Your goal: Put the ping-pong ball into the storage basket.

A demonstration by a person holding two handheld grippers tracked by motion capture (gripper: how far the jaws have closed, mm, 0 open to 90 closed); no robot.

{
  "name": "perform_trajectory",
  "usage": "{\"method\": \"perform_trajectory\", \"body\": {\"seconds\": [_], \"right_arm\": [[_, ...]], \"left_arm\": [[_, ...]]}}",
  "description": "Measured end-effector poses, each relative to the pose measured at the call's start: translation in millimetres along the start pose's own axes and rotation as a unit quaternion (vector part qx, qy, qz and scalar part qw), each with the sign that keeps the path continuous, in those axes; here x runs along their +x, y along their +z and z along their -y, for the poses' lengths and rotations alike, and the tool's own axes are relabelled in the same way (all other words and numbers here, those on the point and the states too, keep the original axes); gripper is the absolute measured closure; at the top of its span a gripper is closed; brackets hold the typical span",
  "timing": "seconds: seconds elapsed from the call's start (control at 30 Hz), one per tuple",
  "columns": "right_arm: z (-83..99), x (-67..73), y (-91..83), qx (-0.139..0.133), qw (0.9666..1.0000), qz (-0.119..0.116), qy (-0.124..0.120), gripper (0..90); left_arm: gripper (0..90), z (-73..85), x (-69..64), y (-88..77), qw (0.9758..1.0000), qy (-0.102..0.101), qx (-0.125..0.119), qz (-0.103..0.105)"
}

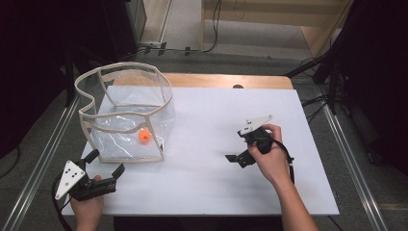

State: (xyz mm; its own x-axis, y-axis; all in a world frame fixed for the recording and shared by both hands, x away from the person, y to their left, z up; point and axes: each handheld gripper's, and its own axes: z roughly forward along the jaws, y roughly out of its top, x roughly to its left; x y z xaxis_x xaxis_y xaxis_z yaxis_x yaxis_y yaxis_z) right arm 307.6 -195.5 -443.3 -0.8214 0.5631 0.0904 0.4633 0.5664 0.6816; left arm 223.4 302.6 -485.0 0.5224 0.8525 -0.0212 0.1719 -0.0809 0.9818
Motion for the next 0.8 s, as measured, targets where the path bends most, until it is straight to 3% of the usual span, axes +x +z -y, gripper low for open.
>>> {"method": "perform_trajectory", "body": {"seconds": [0.8], "right_arm": [[51.0, -7.5, -15.6, -0.037, 0.9985, 0.021, 0.035, 0.0]], "left_arm": [[0.1, 0.1, -0.5, -0.1, 1.0, 0.004, 0.002, -0.002]]}}
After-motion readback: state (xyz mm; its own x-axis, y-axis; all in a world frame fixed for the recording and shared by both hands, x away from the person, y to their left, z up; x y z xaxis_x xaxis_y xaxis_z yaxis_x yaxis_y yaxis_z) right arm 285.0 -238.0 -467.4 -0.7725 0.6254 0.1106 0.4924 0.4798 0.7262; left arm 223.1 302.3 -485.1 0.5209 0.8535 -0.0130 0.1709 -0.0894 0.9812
